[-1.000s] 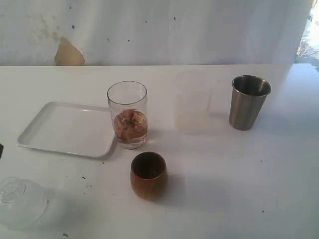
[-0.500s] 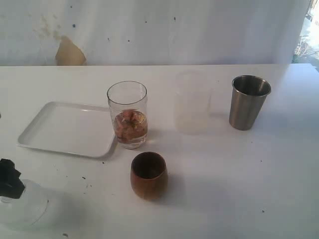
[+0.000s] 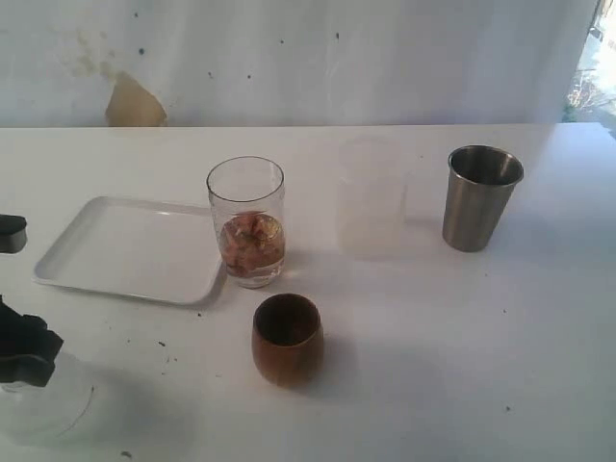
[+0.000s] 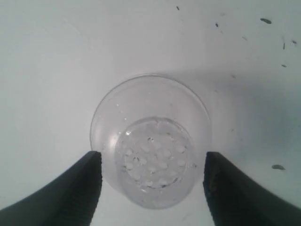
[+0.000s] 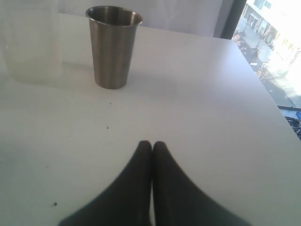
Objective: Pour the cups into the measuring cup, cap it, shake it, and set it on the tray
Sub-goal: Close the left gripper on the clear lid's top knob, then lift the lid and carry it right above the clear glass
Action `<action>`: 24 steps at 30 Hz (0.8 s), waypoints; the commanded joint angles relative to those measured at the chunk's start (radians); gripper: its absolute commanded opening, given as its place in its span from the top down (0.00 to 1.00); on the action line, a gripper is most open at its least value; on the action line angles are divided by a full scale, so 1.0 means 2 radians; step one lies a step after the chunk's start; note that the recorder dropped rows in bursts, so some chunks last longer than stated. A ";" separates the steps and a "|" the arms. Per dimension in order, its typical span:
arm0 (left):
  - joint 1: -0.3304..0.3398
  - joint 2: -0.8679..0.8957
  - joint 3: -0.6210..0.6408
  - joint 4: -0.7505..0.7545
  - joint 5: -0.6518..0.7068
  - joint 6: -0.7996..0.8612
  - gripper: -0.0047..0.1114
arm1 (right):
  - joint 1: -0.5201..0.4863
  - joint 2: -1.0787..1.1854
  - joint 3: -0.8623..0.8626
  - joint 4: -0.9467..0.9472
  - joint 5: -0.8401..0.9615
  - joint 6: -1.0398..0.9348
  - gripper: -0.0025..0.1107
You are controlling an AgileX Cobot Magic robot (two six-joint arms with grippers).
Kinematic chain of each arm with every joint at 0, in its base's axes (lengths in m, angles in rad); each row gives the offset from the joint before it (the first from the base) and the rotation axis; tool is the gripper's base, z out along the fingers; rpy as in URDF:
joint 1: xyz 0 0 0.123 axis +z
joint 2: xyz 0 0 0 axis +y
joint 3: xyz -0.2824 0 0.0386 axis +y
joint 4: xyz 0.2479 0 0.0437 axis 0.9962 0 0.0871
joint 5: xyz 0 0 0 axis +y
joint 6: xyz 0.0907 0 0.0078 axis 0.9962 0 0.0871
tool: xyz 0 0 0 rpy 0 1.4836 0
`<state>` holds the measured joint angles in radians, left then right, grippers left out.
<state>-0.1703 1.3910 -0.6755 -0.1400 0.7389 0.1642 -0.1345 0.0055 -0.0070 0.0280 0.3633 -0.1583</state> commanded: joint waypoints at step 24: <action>-0.003 0.008 -0.282 0.011 0.222 -0.023 0.96 | -0.003 -0.003 0.003 0.003 -0.006 0.001 0.98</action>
<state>-0.1703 1.4150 -1.1247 -0.1308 1.1189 0.1469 -0.1345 0.0055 -0.0070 0.0280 0.3633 -0.1583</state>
